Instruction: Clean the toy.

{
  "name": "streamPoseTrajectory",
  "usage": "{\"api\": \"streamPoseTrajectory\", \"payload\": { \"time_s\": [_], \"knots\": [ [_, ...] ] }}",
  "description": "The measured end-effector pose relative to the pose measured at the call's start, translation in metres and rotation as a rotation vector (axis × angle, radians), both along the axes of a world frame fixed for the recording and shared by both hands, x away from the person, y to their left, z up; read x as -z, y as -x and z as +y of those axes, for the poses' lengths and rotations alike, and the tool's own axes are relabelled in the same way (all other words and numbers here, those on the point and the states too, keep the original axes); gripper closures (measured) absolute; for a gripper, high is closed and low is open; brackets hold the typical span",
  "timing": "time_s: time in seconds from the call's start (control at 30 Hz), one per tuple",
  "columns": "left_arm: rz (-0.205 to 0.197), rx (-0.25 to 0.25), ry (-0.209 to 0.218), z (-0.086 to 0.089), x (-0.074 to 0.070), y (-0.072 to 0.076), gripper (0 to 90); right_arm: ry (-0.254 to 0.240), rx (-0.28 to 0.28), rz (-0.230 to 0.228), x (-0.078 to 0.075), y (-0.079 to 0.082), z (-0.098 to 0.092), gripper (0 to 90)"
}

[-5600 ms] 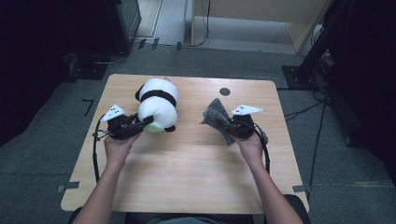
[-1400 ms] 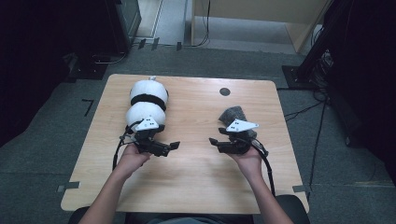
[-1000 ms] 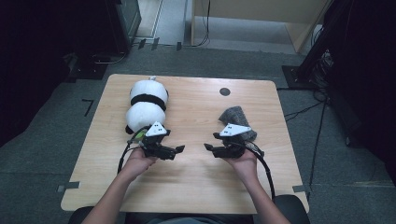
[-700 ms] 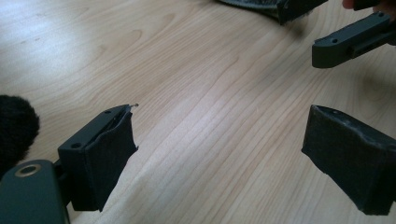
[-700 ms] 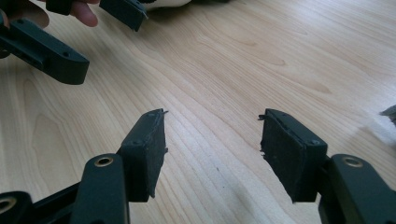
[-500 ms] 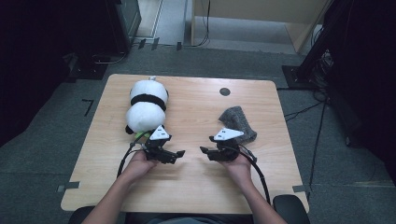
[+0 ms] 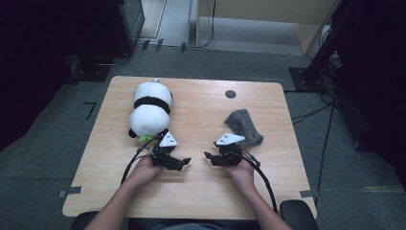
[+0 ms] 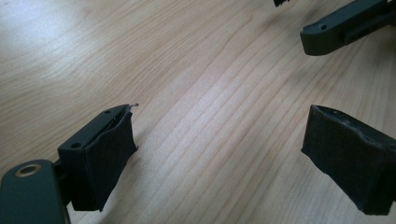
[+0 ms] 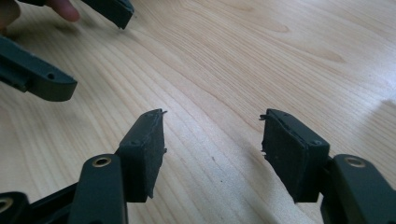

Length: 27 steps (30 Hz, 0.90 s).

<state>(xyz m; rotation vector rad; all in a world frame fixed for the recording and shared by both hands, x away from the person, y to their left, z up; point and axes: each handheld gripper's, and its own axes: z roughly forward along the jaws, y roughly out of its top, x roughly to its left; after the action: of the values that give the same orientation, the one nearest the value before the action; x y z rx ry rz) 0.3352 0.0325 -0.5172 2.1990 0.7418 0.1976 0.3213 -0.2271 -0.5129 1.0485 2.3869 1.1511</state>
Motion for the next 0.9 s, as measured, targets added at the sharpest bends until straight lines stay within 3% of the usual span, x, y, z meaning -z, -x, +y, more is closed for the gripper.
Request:
{"api": "streamPoseTrajectory", "payload": {
  "time_s": [0.1,0.17,0.9],
  "knots": [
    [0.002,0.010,0.000,-0.0013,0.0002,0.0010,8.6,0.017,0.017,0.012,0.0051,-0.0019,0.0012,38.7],
    [0.013,-0.002,-0.014,-0.0023,0.0008,0.0001,8.6,0.039,0.018,-0.003,0.0084,-0.0024,0.0025,37.1],
    [0.018,-0.003,-0.008,-0.0016,0.0008,-0.0005,8.6,0.040,0.000,0.001,0.0096,-0.0035,0.0054,26.9]
  ]
}}
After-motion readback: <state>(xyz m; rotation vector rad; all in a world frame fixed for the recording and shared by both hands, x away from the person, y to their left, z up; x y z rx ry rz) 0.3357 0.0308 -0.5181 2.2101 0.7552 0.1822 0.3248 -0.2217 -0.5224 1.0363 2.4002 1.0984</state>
